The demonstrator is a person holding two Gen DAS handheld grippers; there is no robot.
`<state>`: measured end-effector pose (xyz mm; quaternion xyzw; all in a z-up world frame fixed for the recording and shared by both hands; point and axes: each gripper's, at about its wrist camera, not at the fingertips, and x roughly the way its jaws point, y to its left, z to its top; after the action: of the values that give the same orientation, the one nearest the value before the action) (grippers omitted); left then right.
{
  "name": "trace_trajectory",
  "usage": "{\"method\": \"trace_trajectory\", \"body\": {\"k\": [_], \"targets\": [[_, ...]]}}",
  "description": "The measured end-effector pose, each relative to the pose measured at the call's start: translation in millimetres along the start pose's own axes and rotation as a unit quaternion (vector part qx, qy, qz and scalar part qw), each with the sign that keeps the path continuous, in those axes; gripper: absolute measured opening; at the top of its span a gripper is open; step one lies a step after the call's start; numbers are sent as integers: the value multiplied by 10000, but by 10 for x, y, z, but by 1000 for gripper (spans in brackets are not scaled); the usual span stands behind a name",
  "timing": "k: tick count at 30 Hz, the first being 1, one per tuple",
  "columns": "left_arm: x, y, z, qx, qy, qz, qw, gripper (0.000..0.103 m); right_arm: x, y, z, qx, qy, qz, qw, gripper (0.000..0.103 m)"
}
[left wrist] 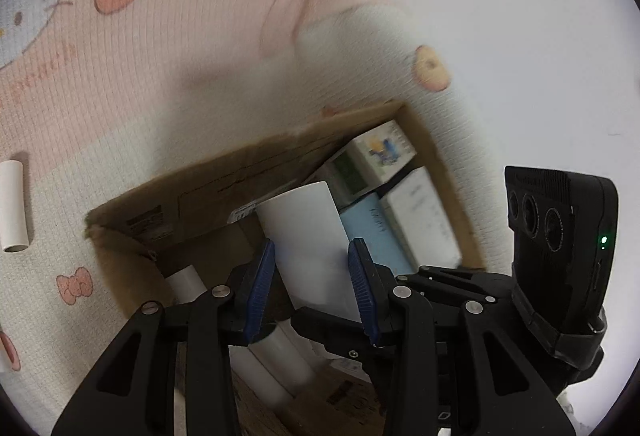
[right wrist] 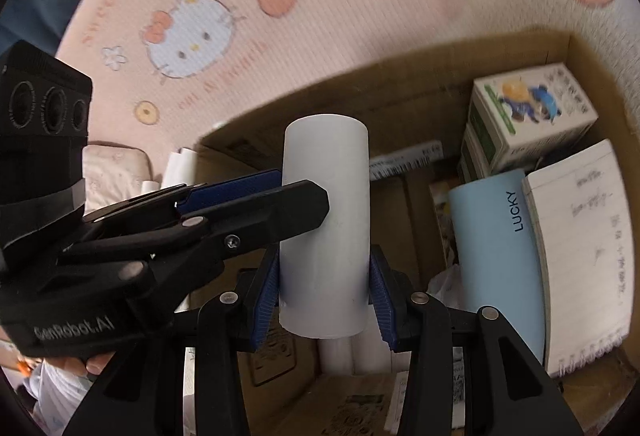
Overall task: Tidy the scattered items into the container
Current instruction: 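Lift the white tube with both grippers and carry it over the cardboard box, then lower the tube upright beside the other tubes in the box and open both grippers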
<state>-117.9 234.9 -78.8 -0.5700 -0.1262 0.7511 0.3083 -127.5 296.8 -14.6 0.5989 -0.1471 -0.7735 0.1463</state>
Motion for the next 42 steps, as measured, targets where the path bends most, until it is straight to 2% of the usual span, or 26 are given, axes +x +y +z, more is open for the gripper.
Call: {"method": "trace_trajectory", "body": {"k": [5,9,14,17,19,23,27,31,33,37,42], "targets": [[205,-40,67,228,258,288,9990,41,184,-187,73,354,255,57,9990,40],[248,33,114,4,418,175,9990,38,244,-246,99,373,315,11,9988,40],[31,92,134,-304,184,188,9992,38,302,-231,119,333,408,-83,9986,40],[-163,138,156,-401,-47,35,9992,38,382,-208,125,278,556,-133,9980,40],[-256,161,142,-337,-130,57,9993,38,463,-175,126,205,703,-212,9971,40],[-379,145,84,-42,-346,349,9988,38,660,-122,119,82,1034,-405,9938,40],[-432,169,17,45,-430,279,9987,37,881,-85,107,-133,1322,-787,9880,40],[-441,189,-53,106,-515,257,9983,37,1043,-120,130,-72,1621,-959,9821,40],[-461,206,-89,150,-569,186,9981,37,1073,-126,150,-8,1695,-838,9820,40],[-471,242,-125,120,-605,70,9981,37,1101,-115,223,-77,1745,-897,9805,40],[-461,283,-151,85,-575,130,9982,37,1203,-160,287,-217,1898,-979,9767,40]]}}
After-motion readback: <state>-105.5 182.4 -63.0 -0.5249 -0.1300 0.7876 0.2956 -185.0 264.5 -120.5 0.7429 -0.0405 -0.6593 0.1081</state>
